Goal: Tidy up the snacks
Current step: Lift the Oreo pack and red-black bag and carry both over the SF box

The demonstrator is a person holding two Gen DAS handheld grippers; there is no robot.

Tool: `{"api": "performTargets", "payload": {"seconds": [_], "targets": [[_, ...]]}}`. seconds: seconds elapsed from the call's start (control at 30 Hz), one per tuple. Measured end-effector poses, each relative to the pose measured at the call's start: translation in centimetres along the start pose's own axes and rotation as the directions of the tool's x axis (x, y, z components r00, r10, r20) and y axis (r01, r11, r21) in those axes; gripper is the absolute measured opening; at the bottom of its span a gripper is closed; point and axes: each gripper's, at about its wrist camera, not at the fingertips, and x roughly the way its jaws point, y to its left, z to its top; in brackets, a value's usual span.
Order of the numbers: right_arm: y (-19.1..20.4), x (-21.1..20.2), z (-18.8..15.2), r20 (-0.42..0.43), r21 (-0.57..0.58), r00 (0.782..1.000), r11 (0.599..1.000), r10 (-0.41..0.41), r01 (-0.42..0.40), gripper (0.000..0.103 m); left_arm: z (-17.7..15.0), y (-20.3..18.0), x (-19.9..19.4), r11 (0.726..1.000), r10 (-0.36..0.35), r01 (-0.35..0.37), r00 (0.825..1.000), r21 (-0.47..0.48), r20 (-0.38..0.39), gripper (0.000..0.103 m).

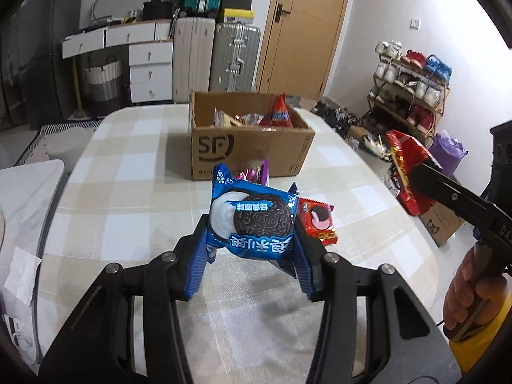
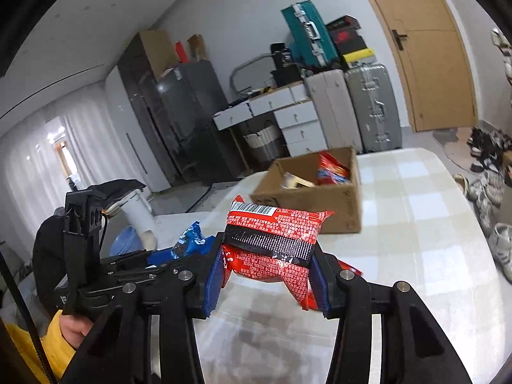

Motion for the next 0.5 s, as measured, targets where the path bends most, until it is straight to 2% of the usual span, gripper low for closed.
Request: {"api": "performTargets", "payload": {"seconds": [0.3,0.5], "targets": [[3.4,0.3,1.1,-0.016,-0.056,1.0,0.998,0.024,-0.025,0.047,-0.2,1.0,-5.0,1.0,0.016,-0.016,0.999,-0.006,0.048,0.044],[4.0,0.9,2.7,-0.009,-0.087,0.999,0.996,0.032,-0.033,0.047,0.3,1.4,-6.7,1.0,0.006,-0.006,0.998,-0.003,0.065,0.044]]}}
